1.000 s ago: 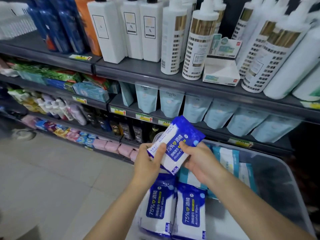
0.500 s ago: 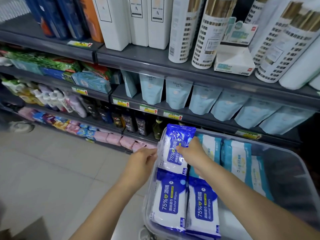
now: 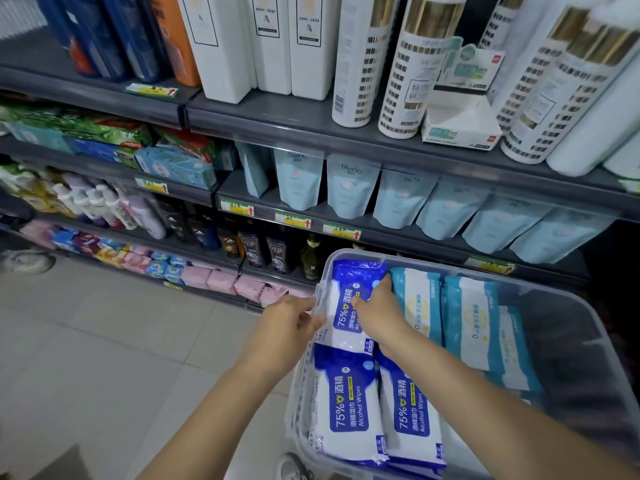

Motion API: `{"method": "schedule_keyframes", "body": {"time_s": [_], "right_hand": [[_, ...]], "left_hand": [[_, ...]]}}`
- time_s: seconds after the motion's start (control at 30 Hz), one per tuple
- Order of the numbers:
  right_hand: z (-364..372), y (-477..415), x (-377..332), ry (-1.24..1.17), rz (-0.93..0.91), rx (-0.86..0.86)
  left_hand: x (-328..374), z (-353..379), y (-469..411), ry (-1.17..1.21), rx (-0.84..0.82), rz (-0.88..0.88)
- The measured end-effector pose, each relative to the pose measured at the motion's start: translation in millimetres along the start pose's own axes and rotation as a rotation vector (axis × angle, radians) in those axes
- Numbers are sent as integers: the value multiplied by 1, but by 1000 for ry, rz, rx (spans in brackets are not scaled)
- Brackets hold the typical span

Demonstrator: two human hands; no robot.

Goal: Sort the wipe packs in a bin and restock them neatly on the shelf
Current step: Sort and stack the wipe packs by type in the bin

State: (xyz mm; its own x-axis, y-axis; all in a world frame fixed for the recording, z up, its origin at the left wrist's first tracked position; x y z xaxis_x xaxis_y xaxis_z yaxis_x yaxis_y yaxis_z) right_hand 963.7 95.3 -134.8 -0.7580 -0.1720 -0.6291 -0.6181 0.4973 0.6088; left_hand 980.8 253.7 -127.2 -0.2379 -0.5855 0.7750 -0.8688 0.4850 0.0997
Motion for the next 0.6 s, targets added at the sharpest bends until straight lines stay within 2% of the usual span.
{"method": "schedule_keyframes", "body": {"time_s": [0.33,0.6], "right_hand": [[-7,12,-2,177,-198,30],[-50,20,-30,528,-341,-47]], "left_hand": [[2,1,3,-78,9,13],[12,1,10,-209,-2,66]]}}
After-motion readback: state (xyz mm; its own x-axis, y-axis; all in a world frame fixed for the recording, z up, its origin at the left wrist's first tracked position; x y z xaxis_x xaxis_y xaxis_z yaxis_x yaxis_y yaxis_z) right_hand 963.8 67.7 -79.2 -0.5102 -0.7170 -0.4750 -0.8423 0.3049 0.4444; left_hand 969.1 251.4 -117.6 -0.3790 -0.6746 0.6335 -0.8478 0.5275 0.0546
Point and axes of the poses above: each hand's wrist, its own y-axis away from the middle knuckle, its own z-axis out of the palm, x = y × z, the point moved 3 cm from there along -y, towards the middle knuckle, and after that the axes turned 5 degrees about z, right-handed, at the moved point
